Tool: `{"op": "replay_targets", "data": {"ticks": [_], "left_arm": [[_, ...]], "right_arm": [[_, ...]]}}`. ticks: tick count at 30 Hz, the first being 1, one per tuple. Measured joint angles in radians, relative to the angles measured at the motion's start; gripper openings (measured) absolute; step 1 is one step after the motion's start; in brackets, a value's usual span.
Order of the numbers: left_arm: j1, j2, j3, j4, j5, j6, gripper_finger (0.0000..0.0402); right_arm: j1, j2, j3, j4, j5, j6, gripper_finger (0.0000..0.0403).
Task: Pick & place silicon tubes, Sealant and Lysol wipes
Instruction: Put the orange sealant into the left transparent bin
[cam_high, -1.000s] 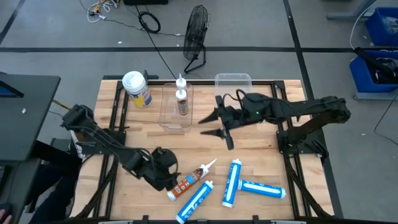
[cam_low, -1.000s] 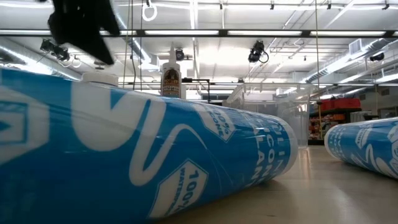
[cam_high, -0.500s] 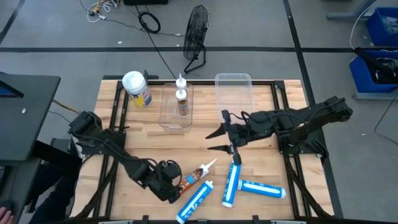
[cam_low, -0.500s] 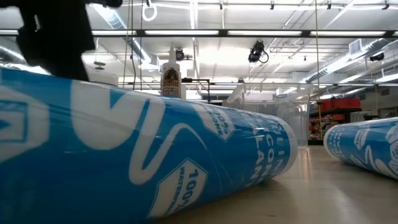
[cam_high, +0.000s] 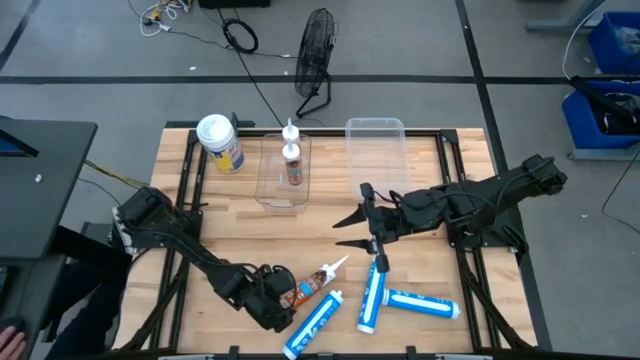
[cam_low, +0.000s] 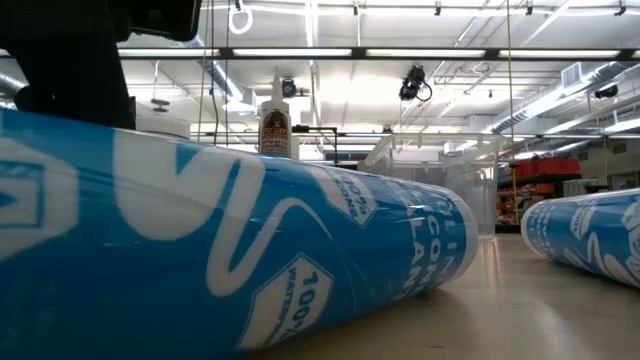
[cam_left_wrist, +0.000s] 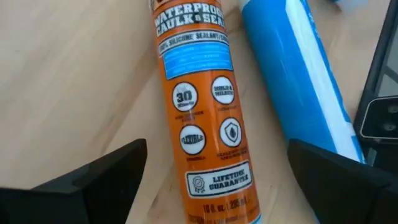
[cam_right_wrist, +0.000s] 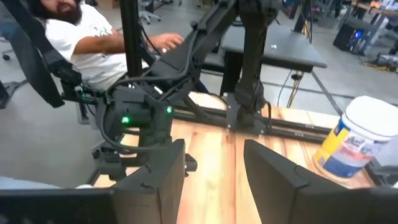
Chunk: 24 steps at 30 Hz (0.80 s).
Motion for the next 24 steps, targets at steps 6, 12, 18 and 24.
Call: {"op": "replay_targets", "data": {"ticks": [6,12,18,24], "left_arm": [[0.004,0.054,0.001,-0.013,0.021,0.004,0.0387],[0.022,0.1,0.004,-0.017,0.076,0.015,0.0385],[0.03,0.109,0.005,-0.034,0.085,0.058,0.0356],[0.036,0.109,0.002,-0.05,0.074,0.081,0.025]], "right_arm": [[0.0,0.001,-0.028,0.008,0.014,0.008,0.0168],[-0.001,0.001,-0.06,0.046,0.021,0.022,0.0168],[-0.001,0.001,-0.072,0.037,0.021,0.053,0.0168],[0.004,0.001,-0.072,-0.016,0.021,0.114,0.0168]]}}
